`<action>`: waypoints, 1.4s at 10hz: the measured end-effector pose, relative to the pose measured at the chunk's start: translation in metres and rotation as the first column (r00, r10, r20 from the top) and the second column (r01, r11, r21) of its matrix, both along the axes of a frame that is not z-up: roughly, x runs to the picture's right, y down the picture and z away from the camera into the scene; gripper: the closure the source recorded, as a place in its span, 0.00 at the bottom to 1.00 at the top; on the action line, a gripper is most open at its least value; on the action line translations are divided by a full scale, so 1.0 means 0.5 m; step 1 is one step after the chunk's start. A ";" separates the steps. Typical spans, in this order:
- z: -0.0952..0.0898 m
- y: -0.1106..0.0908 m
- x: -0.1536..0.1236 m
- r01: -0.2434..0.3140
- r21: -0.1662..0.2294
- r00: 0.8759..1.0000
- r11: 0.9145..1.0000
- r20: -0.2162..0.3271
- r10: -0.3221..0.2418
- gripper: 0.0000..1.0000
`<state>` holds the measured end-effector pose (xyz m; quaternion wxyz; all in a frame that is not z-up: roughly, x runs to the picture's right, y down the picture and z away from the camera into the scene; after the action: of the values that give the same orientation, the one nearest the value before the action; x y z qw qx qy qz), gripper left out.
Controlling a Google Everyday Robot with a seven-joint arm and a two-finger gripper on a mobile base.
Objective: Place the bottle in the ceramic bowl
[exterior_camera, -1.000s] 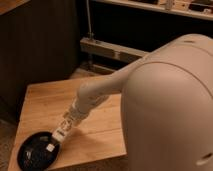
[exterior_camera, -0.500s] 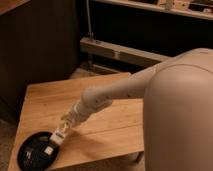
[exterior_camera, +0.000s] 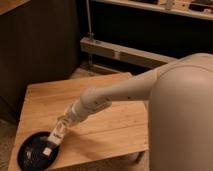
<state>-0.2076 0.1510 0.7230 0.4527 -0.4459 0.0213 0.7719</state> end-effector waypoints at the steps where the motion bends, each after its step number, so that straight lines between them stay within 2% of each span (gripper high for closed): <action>1: 0.000 -0.002 0.000 0.001 0.005 1.000 1.000 0.005 -0.001 1.00; 9: -0.001 -0.001 -0.004 0.003 0.005 1.000 1.000 0.010 -0.003 1.00; 11: -0.006 0.002 -0.012 0.005 0.018 0.999 1.000 0.041 -0.006 1.00; 12: -0.014 0.007 -0.027 0.001 0.027 0.997 1.000 0.083 -0.003 1.00; 14: -0.019 0.013 -0.044 -0.001 0.031 0.992 1.000 0.123 -0.002 1.00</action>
<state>-0.2293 0.1574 0.7134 0.4602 -0.4856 -0.0185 0.7430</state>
